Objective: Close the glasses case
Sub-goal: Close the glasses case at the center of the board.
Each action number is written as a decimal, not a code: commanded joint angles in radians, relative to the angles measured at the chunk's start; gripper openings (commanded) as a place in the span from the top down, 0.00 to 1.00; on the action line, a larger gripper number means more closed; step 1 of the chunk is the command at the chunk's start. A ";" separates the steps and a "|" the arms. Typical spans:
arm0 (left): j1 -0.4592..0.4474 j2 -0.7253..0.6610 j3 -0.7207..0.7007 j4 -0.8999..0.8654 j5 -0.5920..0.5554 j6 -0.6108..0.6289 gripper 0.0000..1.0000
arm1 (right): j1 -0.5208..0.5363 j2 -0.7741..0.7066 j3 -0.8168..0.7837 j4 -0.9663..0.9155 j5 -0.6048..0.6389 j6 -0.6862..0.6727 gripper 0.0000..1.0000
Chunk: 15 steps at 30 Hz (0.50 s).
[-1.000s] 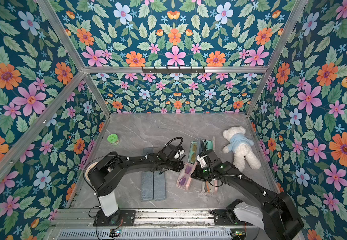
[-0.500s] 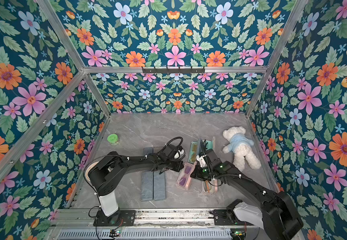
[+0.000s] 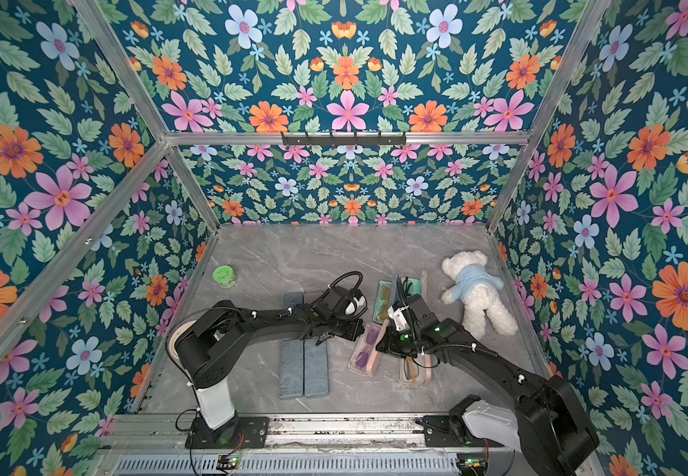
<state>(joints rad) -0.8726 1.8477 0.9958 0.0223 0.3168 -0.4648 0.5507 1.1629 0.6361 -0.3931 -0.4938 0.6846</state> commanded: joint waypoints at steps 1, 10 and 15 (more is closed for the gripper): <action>-0.001 0.004 0.006 0.008 0.009 0.014 0.91 | 0.001 0.003 0.002 0.000 0.018 0.001 0.84; -0.002 0.002 0.006 0.007 0.005 0.014 0.91 | 0.001 0.010 0.003 0.005 0.017 0.004 0.83; -0.002 0.000 0.004 0.008 0.004 0.014 0.91 | 0.000 0.017 0.007 0.010 0.014 0.003 0.83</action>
<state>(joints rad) -0.8730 1.8484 0.9974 0.0223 0.3161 -0.4644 0.5507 1.1736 0.6388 -0.3851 -0.4976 0.6846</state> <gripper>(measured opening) 0.090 0.173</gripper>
